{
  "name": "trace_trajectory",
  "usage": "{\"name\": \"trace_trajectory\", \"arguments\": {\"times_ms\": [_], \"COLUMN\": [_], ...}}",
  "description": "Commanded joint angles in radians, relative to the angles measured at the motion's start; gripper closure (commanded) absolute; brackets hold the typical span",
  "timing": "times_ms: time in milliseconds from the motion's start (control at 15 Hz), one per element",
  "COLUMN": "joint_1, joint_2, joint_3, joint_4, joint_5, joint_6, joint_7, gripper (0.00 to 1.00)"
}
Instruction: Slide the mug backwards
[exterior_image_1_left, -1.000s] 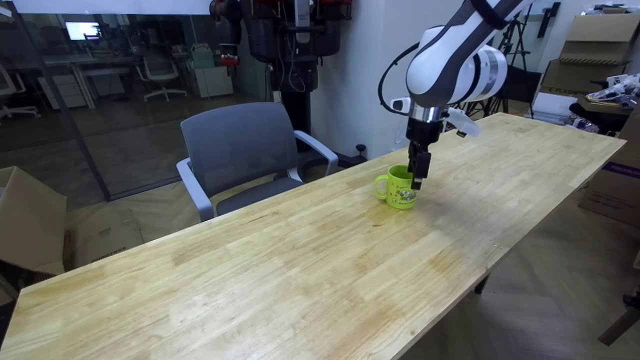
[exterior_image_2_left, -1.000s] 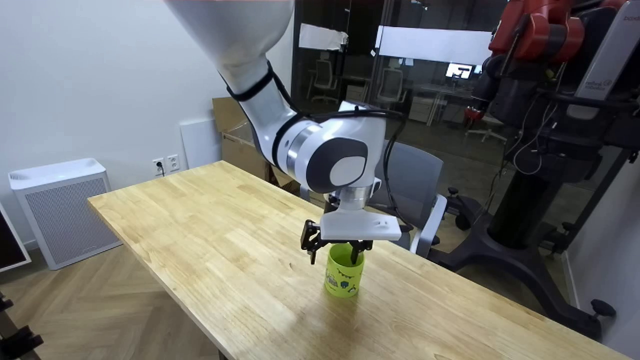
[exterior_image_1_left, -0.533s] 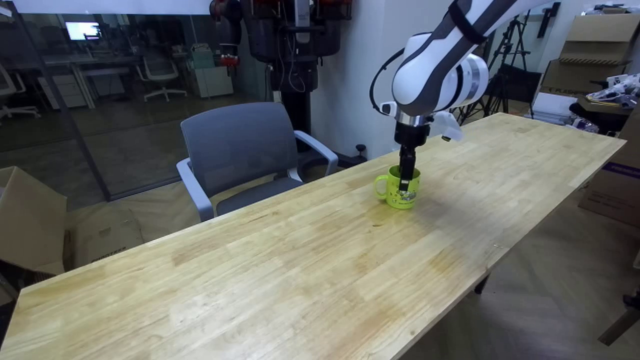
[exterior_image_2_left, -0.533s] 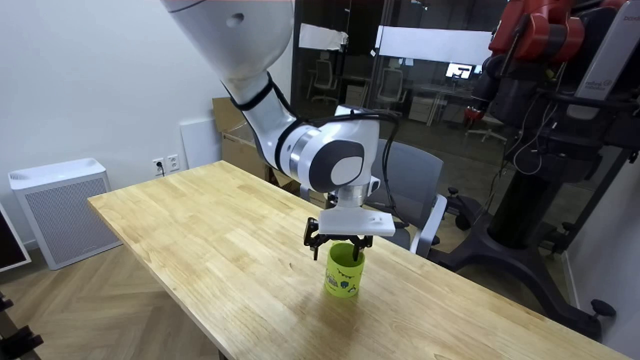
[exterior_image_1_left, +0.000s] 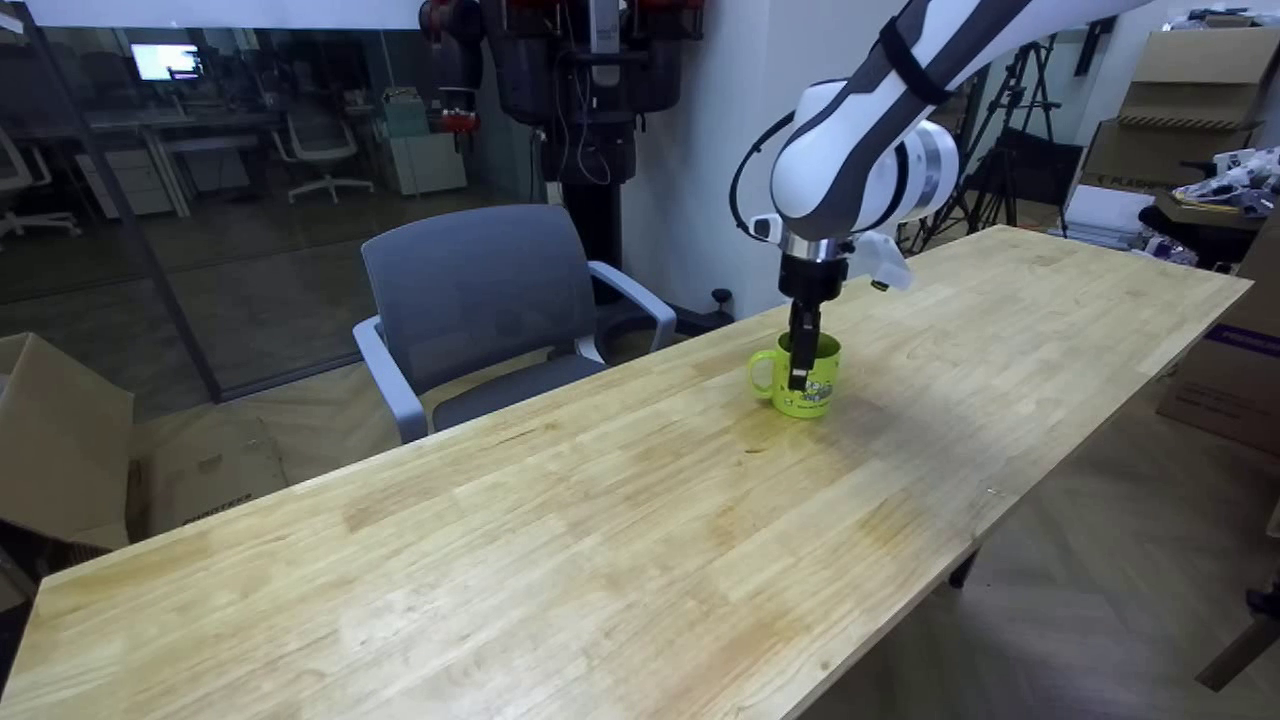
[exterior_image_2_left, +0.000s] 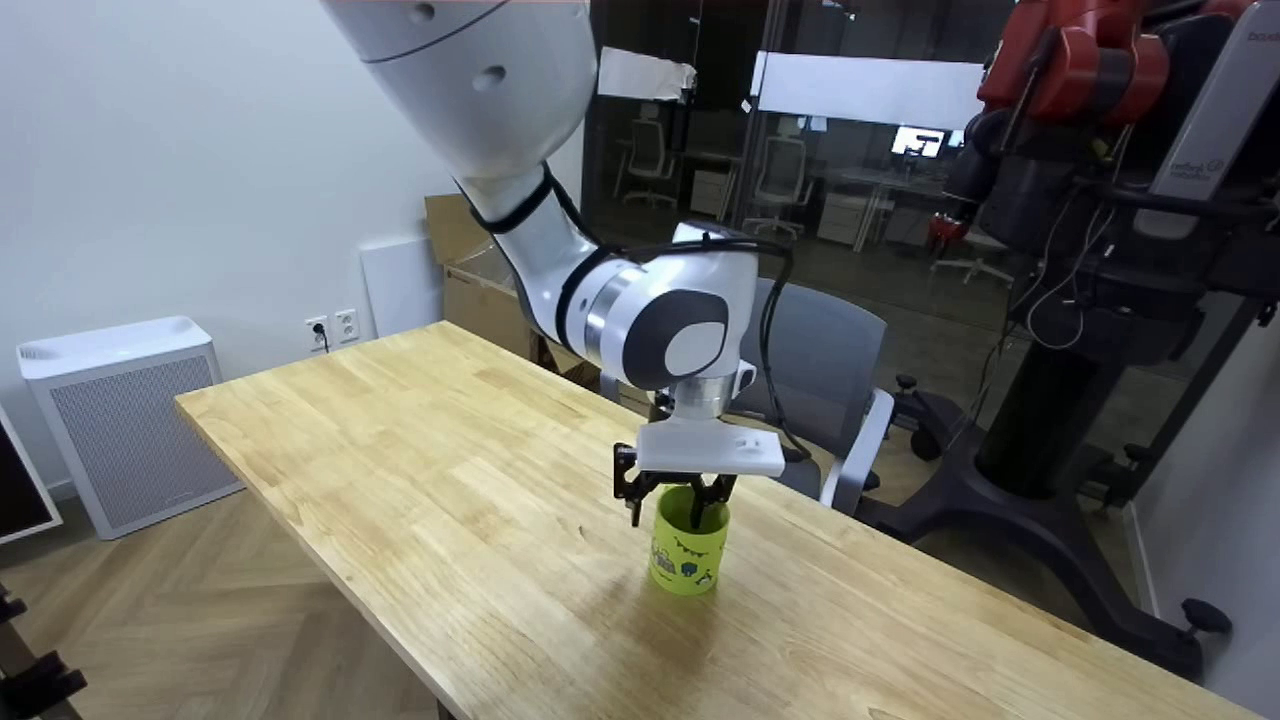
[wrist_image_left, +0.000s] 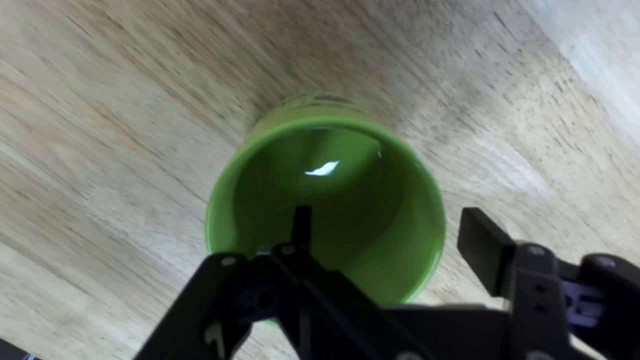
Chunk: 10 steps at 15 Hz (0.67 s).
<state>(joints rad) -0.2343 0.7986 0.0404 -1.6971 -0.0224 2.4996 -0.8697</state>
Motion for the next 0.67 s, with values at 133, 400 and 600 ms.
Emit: {"name": "trace_trajectory", "arguments": {"times_ms": [133, 400, 600], "joint_1": [-0.006, -0.019, -0.022], "joint_2": [0.017, 0.017, 0.018], "joint_3": [0.009, 0.029, 0.034], "joint_4": [0.041, 0.051, 0.059], "joint_5": [-0.004, 0.023, 0.038], "joint_6": [-0.022, -0.074, -0.102], "joint_7": [0.024, 0.021, 0.020], "gripper": [0.69, 0.95, 1.00]}}
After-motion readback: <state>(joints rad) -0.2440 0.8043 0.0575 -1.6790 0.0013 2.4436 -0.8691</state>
